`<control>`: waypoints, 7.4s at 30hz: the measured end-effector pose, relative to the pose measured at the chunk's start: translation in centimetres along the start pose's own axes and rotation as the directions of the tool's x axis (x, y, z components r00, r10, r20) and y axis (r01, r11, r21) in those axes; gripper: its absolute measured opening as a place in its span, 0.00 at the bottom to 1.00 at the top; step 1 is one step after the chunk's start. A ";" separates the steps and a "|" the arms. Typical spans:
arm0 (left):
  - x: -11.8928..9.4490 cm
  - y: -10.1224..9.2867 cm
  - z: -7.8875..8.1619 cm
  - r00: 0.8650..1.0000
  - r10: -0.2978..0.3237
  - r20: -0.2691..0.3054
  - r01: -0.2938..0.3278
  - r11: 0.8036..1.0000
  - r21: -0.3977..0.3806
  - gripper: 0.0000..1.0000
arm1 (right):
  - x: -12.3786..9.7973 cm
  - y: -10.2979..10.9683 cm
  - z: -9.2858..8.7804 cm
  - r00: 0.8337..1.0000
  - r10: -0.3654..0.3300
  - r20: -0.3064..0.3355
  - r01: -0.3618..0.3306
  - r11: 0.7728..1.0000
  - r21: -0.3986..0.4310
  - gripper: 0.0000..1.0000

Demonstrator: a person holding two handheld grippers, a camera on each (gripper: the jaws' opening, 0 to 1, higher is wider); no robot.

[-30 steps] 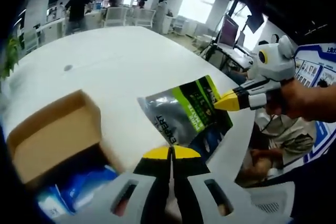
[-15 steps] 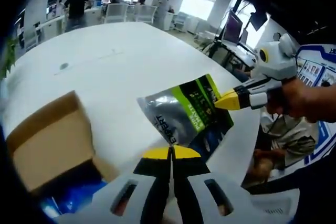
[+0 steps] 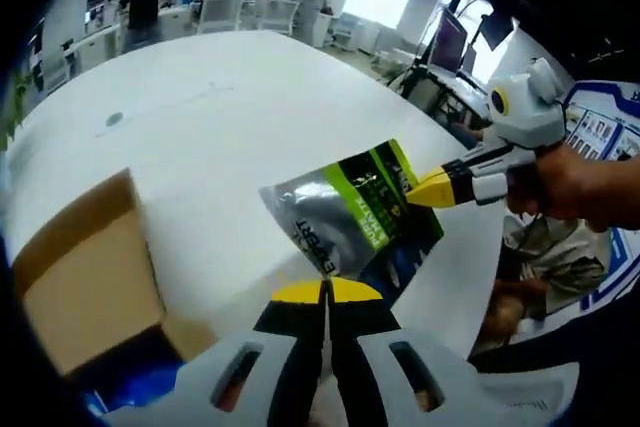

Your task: Operate the shoe box by opening the lid, removing the specified soft item, and placing it in the target area until the item is outside and the box remains undamaged.

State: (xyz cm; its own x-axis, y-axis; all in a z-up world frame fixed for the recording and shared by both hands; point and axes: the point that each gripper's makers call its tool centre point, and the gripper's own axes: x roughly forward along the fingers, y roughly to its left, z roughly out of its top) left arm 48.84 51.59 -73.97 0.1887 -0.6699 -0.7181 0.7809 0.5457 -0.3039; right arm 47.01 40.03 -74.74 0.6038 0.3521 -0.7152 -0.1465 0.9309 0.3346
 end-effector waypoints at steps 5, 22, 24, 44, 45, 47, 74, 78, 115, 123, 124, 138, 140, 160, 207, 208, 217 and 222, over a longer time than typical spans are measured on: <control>0.2 0.0 -0.1 1.000 -0.004 -0.007 0.004 1.000 0.001 0.00 | 0.3 -0.4 -0.4 1.000 -0.001 -0.007 0.001 1.000 0.011 0.00; 1.8 -0.2 -1.3 0.994 0.041 -0.100 -0.035 0.997 0.062 0.00 | 1.1 -1.2 -1.4 1.000 -0.003 -0.026 0.003 1.000 0.019 0.00; 2.0 -0.2 -1.4 0.993 0.041 -0.108 -0.034 0.997 0.064 0.00 | 1.1 -1.3 -1.4 1.000 -0.004 -0.027 0.005 1.000 0.017 0.00; 2.9 0.4 -2.2 0.981 0.074 -0.180 -0.064 0.996 0.061 0.00 | 1.9 -1.6 -2.5 0.999 0.004 -0.051 -0.002 1.000 0.029 0.00; 2.9 0.4 -2.1 0.981 0.073 -0.179 -0.063 0.996 0.060 0.00 | 1.8 -1.6 -2.5 0.999 0.004 -0.050 -0.002 1.000 0.029 0.00; 2.9 0.4 -2.1 0.981 0.070 -0.180 -0.061 0.997 0.056 0.00 | 1.9 -1.6 -2.4 0.999 0.005 -0.048 -0.004 1.000 0.031 0.00; 3.1 0.7 -2.3 0.975 0.105 -0.197 -0.090 0.992 0.084 0.04 | 1.9 -2.3 -2.4 0.999 -0.014 -0.046 0.014 1.000 0.008 0.12; 2.9 0.7 -2.2 0.976 0.103 -0.193 -0.089 0.993 0.082 0.04 | 1.7 -2.6 -2.3 0.999 -0.025 -0.041 0.025 1.000 0.003 0.15; -2.4 0.5 -1.3 0.988 0.119 -0.096 -0.113 0.991 0.071 0.04 | -2.0 0.3 0.0 0.997 -0.075 0.032 0.077 0.995 -0.067 0.16; -4.8 0.7 -2.1 0.988 0.135 -0.081 -0.130 0.989 0.067 0.04 | -2.5 2.4 0.2 0.996 -0.067 0.051 0.071 0.994 -0.077 0.16; -5.0 0.7 -2.1 0.988 0.135 -0.079 -0.130 0.989 0.067 0.04 | -2.5 2.7 0.2 0.996 -0.066 0.054 0.071 0.994 -0.081 0.16; -8.7 1.0 -3.1 0.987 0.153 -0.047 -0.150 0.987 0.059 0.04 | -3.4 6.5 0.5 0.996 -0.048 0.078 0.057 0.991 -0.118 0.15; -9.2 1.2 -3.3 0.987 0.157 -0.043 -0.154 0.986 0.056 0.04 | -3.4 7.0 0.6 0.996 -0.046 0.081 0.056 0.991 -0.122 0.15; -14.1 3.1 -5.7 0.978 0.206 -0.009 -0.206 0.978 0.023 0.04 | -3.5 12.3 0.6 0.996 -0.009 0.091 0.025 0.985 -0.172 0.13; -21.8 9.9 -10.9 0.950 0.310 0.044 -0.301 0.943 -0.143 0.05 | 0.9 22.7 1.1 0.995 0.093 0.030 -0.081 0.955 -0.284 0.10; -21.8 10.0 -10.9 0.949 0.312 0.045 -0.303 0.942 -0.144 0.05 | 1.0 22.9 1.2 0.995 0.094 0.028 -0.082 0.954 -0.288 0.10; -22.3 10.6 -11.7 0.947 0.319 0.045 -0.308 0.936 -0.167 0.05 | 1.9 24.3 1.2 0.994 0.109 0.012 -0.100 0.948 -0.303 0.10; -22.8 11.2 -11.9 0.944 0.327 0.043 -0.315 0.932 -0.177 0.05 | 2.6 25.1 0.9 0.993 0.120 0.000 -0.114 0.943 -0.313 0.09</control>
State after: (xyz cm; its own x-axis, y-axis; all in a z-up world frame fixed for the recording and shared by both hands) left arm 46.21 78.99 -68.52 0.4593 -0.4758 -0.7501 0.5633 0.8089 -0.1681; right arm 45.62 64.21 -67.60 0.5818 0.4612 -0.6699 -0.4522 0.8680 0.2049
